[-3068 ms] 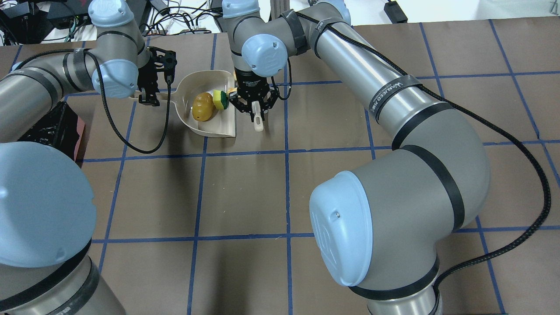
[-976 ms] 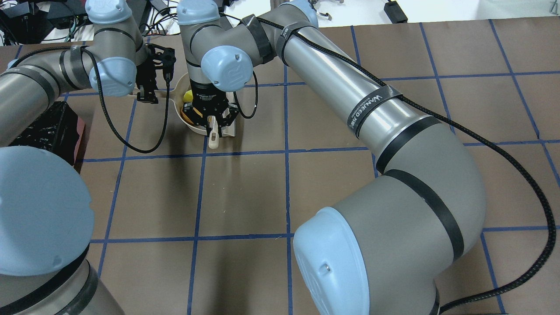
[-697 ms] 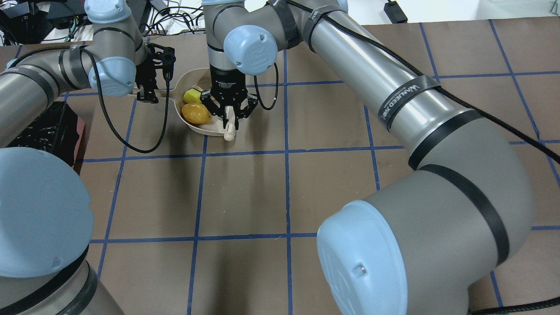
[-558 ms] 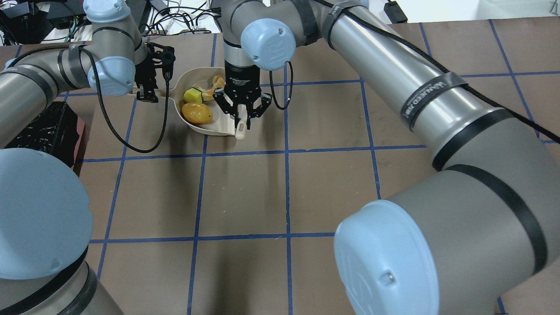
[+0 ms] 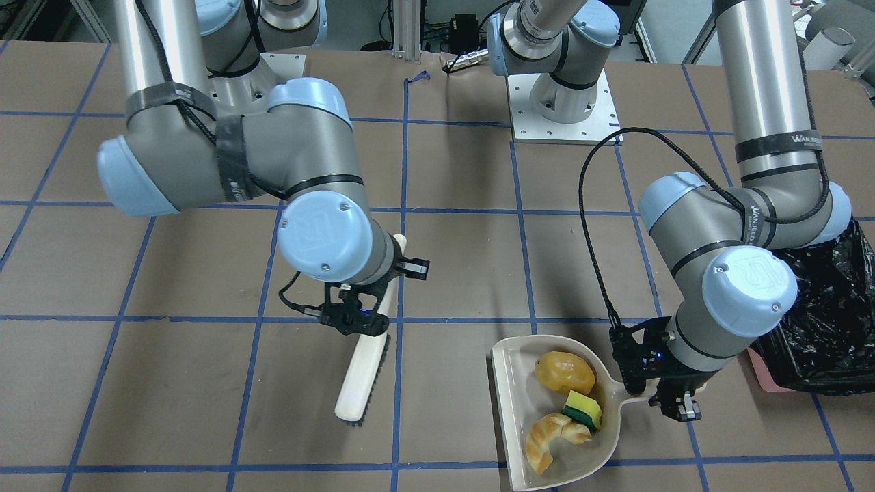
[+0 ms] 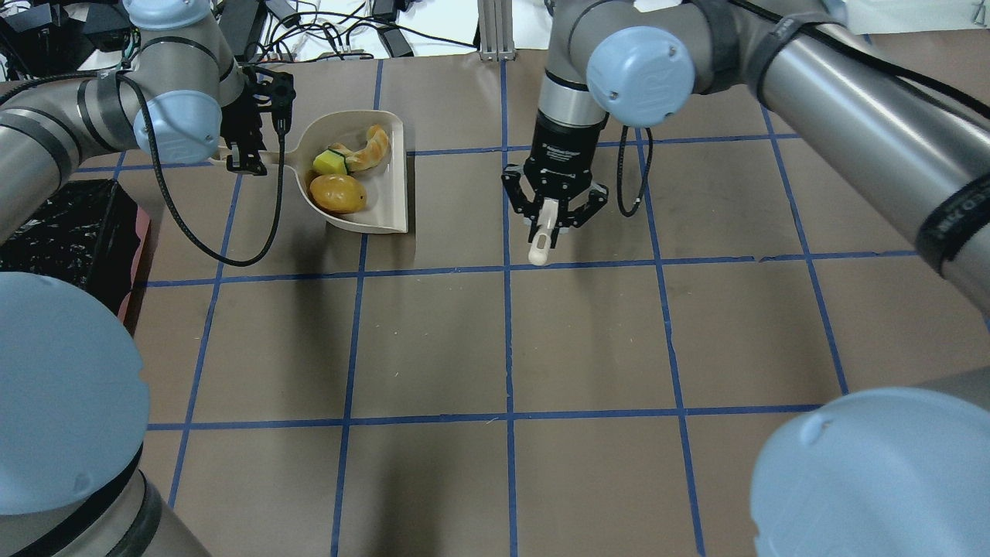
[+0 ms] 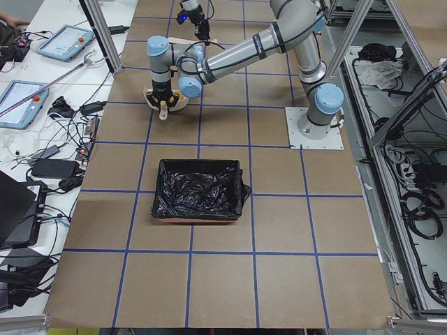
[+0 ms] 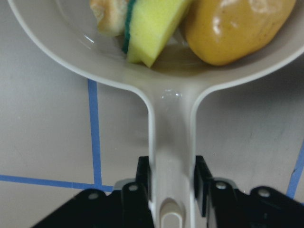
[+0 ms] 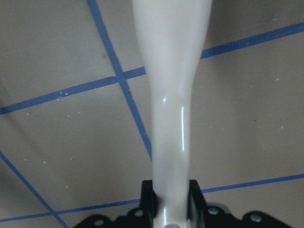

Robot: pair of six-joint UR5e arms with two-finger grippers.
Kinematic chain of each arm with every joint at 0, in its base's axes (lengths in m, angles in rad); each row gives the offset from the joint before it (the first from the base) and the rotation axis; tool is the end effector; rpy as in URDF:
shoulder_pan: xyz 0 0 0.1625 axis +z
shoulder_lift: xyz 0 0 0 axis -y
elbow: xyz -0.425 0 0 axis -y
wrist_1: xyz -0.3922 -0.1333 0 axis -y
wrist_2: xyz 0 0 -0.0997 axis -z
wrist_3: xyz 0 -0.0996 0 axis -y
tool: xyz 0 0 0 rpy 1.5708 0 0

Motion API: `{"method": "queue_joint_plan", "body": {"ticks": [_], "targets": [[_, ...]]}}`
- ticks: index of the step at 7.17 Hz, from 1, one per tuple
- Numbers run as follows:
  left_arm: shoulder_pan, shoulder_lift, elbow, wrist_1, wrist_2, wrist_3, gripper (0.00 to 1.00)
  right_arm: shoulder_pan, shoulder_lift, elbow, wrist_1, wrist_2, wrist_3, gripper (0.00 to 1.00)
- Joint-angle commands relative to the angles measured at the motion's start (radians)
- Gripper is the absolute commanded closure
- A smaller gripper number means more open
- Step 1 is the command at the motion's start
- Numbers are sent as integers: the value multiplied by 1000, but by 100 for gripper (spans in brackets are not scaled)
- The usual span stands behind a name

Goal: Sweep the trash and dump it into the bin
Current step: 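Raise the brush with the right gripper and move it away from the dustpan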

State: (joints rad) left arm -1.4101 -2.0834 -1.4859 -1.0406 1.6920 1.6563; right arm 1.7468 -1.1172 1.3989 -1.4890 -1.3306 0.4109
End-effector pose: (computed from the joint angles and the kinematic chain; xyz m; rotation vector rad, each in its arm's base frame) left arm -0.0118 -0.6853 0.2820 2.0238 2.1956 0.0487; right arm 0.2634 -0.5847 0.3096 0.4112 2.9261 0.6228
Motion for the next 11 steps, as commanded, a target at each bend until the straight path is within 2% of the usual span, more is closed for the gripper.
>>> {"method": "queue_joint_plan", "body": {"ticks": [1,3,4,5,8,9,10,11], "targets": [[42,35,1,-65,-9,13,100,-131,-47,72,15,-124,-145,78],[91,83,3,-136,-23,17,100,-251,-49,89,15,-209,-309,78],[114,101,4,-145,-22,25,100,-304,-38,89,12,-305,-399,79],[144,112,3,-147,-15,45,100,-340,-35,91,1,-362,-487,79],[293,161,10,-161,-17,185,100,-482,-33,126,-8,-371,-587,82],[366,164,9,-165,-20,218,100,-495,-33,141,-29,-393,-596,82],[428,175,13,-165,-12,253,100,-498,-23,143,-52,-459,-647,82],[495,189,13,-164,-8,325,100,-506,-9,143,-77,-466,-664,82]]}}
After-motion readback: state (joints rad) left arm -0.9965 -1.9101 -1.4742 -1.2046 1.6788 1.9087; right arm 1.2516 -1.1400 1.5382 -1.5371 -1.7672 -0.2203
